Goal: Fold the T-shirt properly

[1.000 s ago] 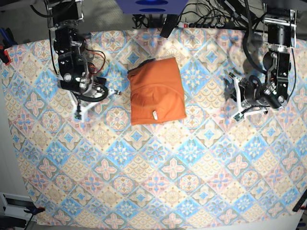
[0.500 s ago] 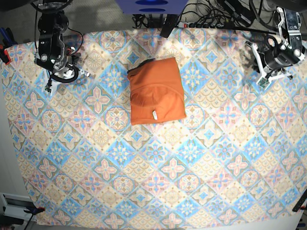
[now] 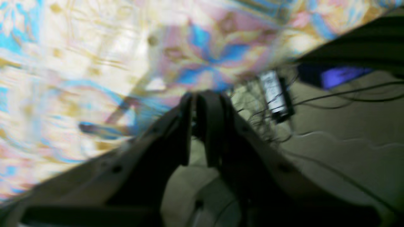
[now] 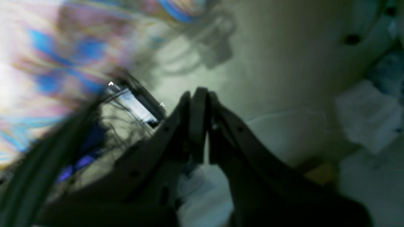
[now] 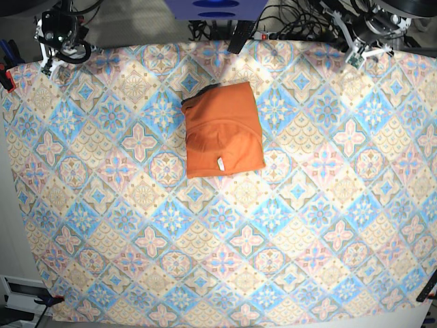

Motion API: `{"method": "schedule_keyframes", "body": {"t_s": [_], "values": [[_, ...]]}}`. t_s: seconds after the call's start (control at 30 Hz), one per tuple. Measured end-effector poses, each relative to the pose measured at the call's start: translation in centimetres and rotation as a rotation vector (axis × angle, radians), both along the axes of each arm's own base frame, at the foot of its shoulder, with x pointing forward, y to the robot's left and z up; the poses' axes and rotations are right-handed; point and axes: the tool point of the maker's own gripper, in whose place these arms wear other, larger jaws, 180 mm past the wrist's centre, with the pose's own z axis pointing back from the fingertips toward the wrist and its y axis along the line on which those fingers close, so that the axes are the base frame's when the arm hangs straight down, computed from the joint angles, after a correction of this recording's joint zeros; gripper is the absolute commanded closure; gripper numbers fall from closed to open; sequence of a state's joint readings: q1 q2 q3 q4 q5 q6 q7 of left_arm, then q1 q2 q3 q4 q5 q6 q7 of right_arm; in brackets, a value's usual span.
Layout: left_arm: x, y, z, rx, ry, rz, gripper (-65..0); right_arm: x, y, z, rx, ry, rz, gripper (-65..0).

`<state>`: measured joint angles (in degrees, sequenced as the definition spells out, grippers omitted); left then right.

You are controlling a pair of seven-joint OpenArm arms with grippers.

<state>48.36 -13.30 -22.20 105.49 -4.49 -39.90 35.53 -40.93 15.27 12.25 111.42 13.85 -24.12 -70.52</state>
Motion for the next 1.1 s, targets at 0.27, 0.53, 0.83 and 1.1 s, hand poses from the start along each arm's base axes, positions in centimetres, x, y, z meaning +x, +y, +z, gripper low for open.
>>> {"method": "schedule_keyframes", "body": {"t_s": [0.27, 0.53, 0.83, 1.1], "values": [[-3.7, -1.3, 0.3, -0.065, 0.001, 0.028, -8.1, -3.0, -0.7, 0.0, -0.050, 0.016, 0.039, -0.4], [-9.1, 1.4, -6.1, -0.030, 0.183, 0.145, -8.1, -4.7, 1.5, -3.5, -0.007, 0.067, 0.114, -0.3], [-11.5, 1.4, -13.0, -0.061, 0.308, 0.199, -4.8, -8.7, 1.8, -9.6, -0.026, 0.140, 0.077, -0.3], [-9.1, 0.6, -17.8, -0.120, 0.409, 0.328, -5.0, -9.8, 4.0, -15.6, -0.002, 0.181, 0.202, -0.4]]}}
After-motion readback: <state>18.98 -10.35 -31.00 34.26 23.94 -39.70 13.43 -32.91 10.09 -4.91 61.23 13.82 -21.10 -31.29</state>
